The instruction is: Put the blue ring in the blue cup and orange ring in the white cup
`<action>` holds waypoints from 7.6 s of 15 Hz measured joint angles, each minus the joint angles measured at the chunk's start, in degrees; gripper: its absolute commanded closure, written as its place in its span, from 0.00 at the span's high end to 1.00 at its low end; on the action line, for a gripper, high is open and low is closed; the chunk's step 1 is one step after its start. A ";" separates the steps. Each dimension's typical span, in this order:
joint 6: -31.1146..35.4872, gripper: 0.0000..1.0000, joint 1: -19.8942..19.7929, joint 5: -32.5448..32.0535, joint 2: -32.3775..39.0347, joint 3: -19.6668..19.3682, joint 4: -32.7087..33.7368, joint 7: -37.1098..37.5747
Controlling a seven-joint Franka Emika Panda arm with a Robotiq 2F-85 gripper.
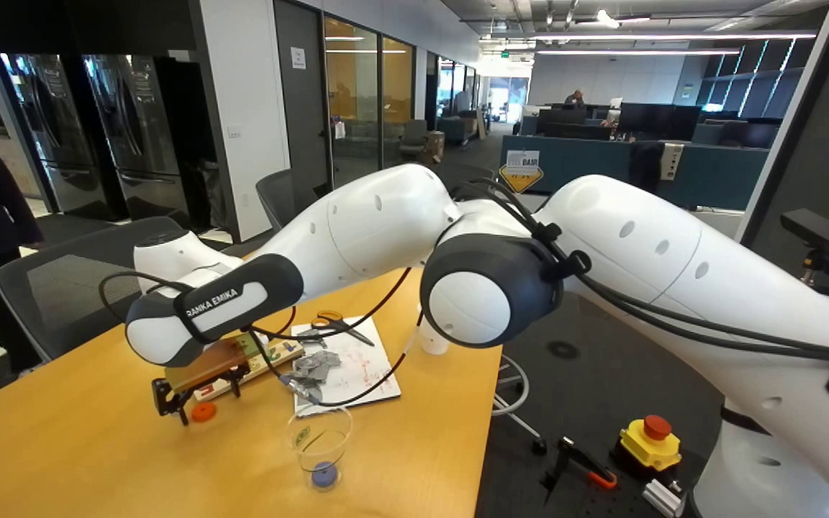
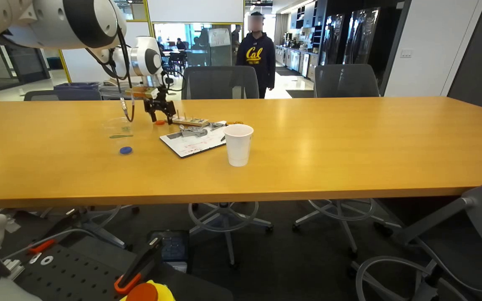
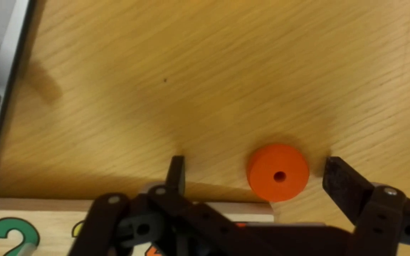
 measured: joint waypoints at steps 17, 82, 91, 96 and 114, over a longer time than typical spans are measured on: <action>-4.74 1.00 -0.49 0.23 2.15 1.70 4.39 -0.25; -3.27 0.19 -25.53 -7.54 -92.90 -0.61 -92.05 -5.07; 11.61 0.20 -25.63 -2.82 -69.41 -0.42 -85.09 -6.98; 17.30 0.21 -25.62 -2.00 -51.34 -0.91 -70.96 -8.09; 5.65 0.19 -23.63 -8.01 -42.68 -5.42 -53.06 -12.87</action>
